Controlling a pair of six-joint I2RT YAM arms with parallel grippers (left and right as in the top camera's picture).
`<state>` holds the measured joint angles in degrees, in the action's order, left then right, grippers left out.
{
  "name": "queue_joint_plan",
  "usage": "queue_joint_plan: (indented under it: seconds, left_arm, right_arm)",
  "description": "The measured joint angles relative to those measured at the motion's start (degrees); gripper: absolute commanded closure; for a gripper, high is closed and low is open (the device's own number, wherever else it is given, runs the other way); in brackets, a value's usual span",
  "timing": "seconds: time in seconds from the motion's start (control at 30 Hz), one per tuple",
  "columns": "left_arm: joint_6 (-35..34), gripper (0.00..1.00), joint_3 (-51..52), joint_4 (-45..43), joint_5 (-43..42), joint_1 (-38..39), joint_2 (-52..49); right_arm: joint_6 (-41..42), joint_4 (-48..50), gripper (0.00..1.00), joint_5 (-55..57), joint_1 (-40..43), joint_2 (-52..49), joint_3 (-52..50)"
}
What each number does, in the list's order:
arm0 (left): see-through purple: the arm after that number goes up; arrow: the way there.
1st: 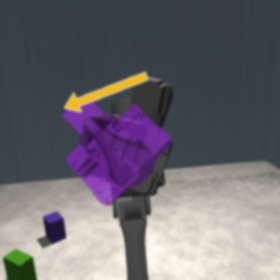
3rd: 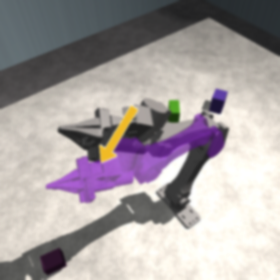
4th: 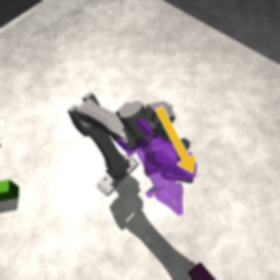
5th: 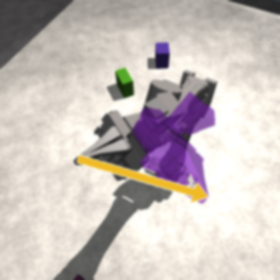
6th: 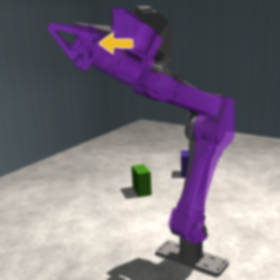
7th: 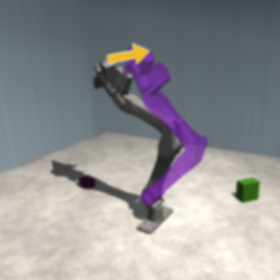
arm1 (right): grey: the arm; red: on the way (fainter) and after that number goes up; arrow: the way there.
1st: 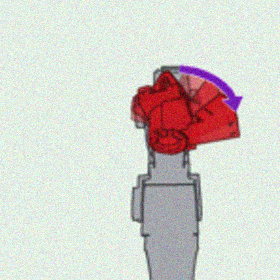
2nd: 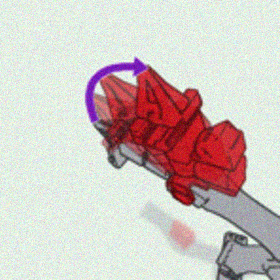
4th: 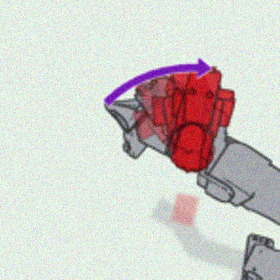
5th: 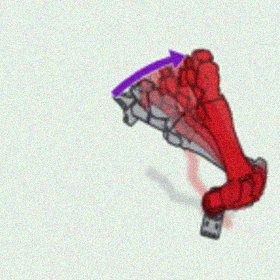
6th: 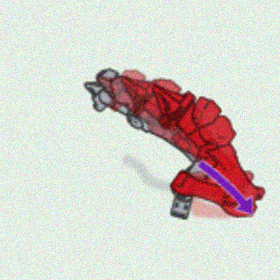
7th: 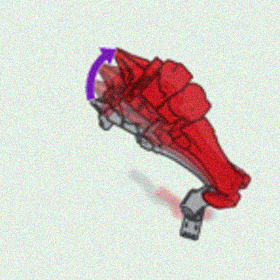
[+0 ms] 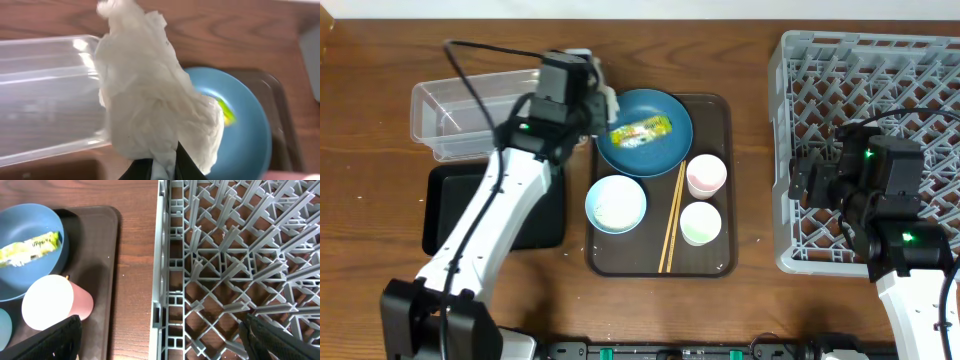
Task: Sort waste into correct bins and load items into the dishwasher rack
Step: 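Carry the tissue with the left gripper and drop it into the clear bin, then grasp the yellow snack wrapper on the teal plate with the left gripper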
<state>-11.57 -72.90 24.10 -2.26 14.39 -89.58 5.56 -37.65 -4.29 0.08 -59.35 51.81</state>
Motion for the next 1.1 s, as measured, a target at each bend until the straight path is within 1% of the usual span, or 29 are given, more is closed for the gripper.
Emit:
queue_joint_plan:
  seconds: [0.1,0.3,0.33,0.37,0.4,0.43,0.47,0.53,0.6,0.7,0.8,0.93,1.0,1.1]
  left_arm:
    - [0.1,0.88,0.0,-0.7,0.5,-2.8,0.0]
    - [0.5,0.83,0.0,-4.6,3.5,-10.3,-0.5]
    - [0.7,0.78,0.0,-5.2,3.9,-11.2,-0.7]
    - [1.0,0.7,0.0,-5.7,4.2,-12.3,-1.1]
    - [1.1,0.53,0.0,-6.3,4.5,-13.3,-1.6]
    - [1.2,0.46,0.0,-7.0,4.7,-13.9,-2.1]
    - [1.1,0.4,0.0,-7.8,5.0,-14.4,-2.8]
    - [1.3,0.34,0.0,-9.7,5.3,-15.1,-4.2]
    - [1.2,0.32,0.0,-10.7,5.5,-15.2,-5.6]
    - [1.1,0.32,0.0,-10.6,5.2,-15.1,-6.4]
    - [1.1,0.32,0.0,-10.3,2.9,-14.5,-6.4]
    - [1.6,0.32,0.0,-7.8,-2.1,-11.2,-6.4]
    - [3.9,0.32,0.0,-6.7,-3.8,-8.0,-6.4]
    - [10.1,0.31,0.0,-5.6,-5.6,-2.5,-6.4]
  right_arm:
    - [0.0,0.0,0.01,0.0,0.0,0.0,0.0]
    - [0.0,0.0,0.01,0.0,0.0,0.0,0.0]
    - [0.0,0.0,0.01,0.0,0.0,0.0,0.0]
    - [0.0,0.1,0.01,0.0,0.0,0.0,0.0]
    - [0.0,0.1,0.01,0.0,0.0,0.0,0.0]
    - [0.0,0.2,0.01,0.0,0.0,0.0,0.0]
    - [0.0,0.3,0.01,0.0,0.0,0.0,0.0]
    - [0.0,0.3,0.01,0.0,0.0,0.0,0.0]
    - [0.0,0.3,0.01,0.0,0.0,0.0,0.0]
    - [0.0,0.2,0.01,0.0,0.0,0.0,0.0]
    - [0.0,0.2,0.01,0.0,0.0,0.0,0.0]
    - [0.0,0.2,0.01,0.0,0.0,0.0,0.0]
    - [0.0,0.2,0.01,0.0,0.0,0.0,0.0]
    - [0.0,0.2,0.01,0.0,0.0,0.0,0.0]
